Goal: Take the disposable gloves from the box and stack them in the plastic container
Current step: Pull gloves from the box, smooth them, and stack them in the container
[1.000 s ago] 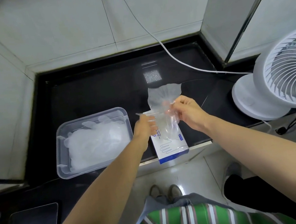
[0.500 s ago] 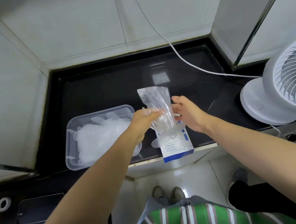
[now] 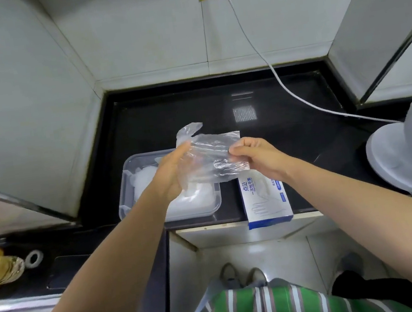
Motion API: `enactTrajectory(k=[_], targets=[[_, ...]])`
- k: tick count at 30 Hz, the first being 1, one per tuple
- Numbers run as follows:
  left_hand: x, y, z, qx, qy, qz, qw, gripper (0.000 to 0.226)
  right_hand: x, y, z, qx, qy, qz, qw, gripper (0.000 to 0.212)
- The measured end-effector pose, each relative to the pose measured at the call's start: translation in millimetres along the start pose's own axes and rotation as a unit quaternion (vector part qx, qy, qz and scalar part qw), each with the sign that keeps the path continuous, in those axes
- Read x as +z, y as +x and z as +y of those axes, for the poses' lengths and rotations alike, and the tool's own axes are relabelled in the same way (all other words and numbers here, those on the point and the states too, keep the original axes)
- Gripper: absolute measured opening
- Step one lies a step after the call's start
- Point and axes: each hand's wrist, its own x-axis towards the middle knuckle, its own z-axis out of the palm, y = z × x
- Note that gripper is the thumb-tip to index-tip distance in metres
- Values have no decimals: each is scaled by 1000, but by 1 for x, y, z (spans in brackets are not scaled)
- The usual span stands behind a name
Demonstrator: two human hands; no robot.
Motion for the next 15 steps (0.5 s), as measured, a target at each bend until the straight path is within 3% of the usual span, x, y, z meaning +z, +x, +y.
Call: enactTrajectory(k=[2,4,6,9,15], targets=[[-4,-5,2,-50,-64,-63,995,23,11,3,-2,-10,-15,12,1000,6],[-12,-5,1,-93,-24,-80,992,24,21,7,-4,-27,-9,49,998,12],[-22,-1,-2,-92,55,-23,994,17,29,11,-5,-39,-10,83,996,15],[-42,1,-1,-51,16,70,996,11,43,18,-3,-32,-25,108,993,17],[-49,-8,-2,-26,52,115,992,6,86,29,10,-19,-16,94,995,14]])
